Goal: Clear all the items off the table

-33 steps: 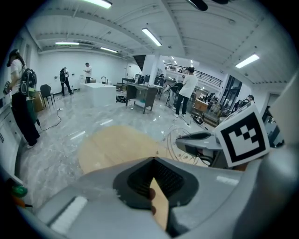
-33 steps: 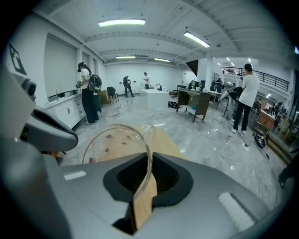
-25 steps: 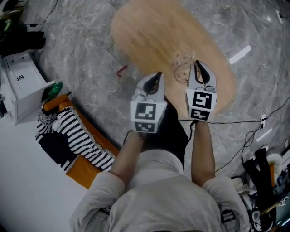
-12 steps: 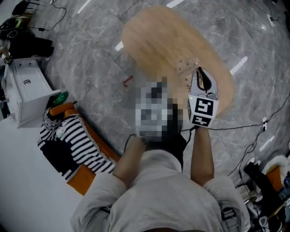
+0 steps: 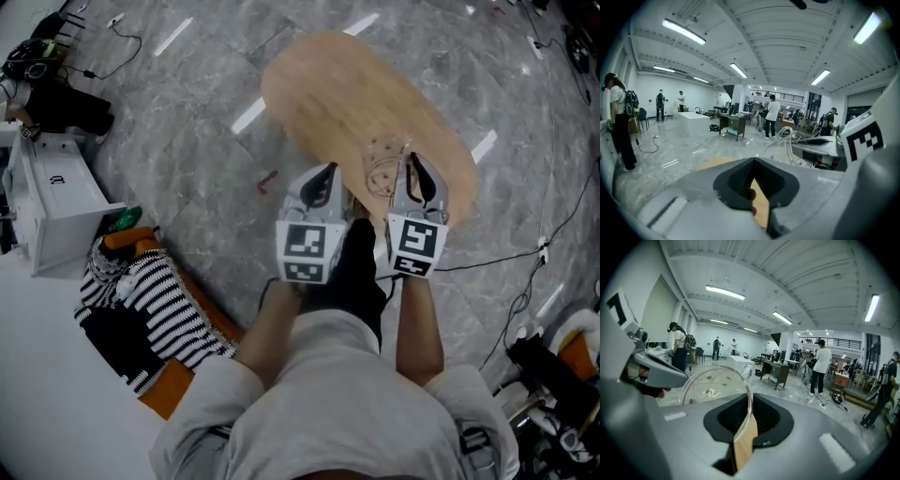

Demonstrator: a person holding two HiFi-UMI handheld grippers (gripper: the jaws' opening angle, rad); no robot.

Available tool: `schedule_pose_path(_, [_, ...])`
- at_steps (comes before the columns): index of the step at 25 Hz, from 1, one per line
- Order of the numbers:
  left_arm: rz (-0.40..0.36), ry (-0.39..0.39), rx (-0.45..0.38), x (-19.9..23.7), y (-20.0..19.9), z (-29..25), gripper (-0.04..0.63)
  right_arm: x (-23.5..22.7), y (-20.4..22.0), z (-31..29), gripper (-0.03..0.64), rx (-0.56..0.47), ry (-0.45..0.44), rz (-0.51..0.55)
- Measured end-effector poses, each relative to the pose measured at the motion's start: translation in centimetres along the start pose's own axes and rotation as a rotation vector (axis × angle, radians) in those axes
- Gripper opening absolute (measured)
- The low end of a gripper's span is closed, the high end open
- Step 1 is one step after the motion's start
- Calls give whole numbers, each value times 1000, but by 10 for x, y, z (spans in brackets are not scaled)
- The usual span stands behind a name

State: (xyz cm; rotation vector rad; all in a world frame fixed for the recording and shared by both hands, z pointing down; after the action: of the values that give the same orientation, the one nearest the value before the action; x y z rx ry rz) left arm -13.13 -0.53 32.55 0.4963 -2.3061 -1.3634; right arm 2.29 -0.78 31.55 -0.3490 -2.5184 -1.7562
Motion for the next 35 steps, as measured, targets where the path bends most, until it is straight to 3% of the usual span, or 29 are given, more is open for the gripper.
schedule_pose_path(6, [30, 48, -42, -15, -11, 22, 20, 5, -15, 55, 38, -40, 32, -21])
schedule_pose_path(10, [-18, 56, -80, -32, -28, 32, 20, -9, -20, 78, 38, -72, 46, 12])
schedule_pose_path(17, [-43, 20, -122, -55, -34, 59, 20, -15, -27, 108, 38, -96, -13, 26])
schedule_pose_path(24, [-10, 39, -130, -138, -25, 69, 20, -61, -26, 164, 40, -170, 10, 131])
schedule_pose_path(29, [-46, 37, -120, -181, -16, 78, 20, -92, -18, 205, 38, -213, 18, 60])
schedule_pose_path(35, [-92, 62, -117, -232, -9, 85, 20, -125, 3, 247, 38, -222, 68, 46])
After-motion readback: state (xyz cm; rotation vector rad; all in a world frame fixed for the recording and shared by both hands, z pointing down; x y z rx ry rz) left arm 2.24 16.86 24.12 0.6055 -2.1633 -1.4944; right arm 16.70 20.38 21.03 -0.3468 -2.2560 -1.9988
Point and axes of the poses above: the fingertips, and each gripper's own axes: z backward along the fingers, x to its left, y out of its underside, the point moved 4 cm from there along z, backward along the fingers, and after that the axes turned 2 degrees about z, right-handed, at the moved point
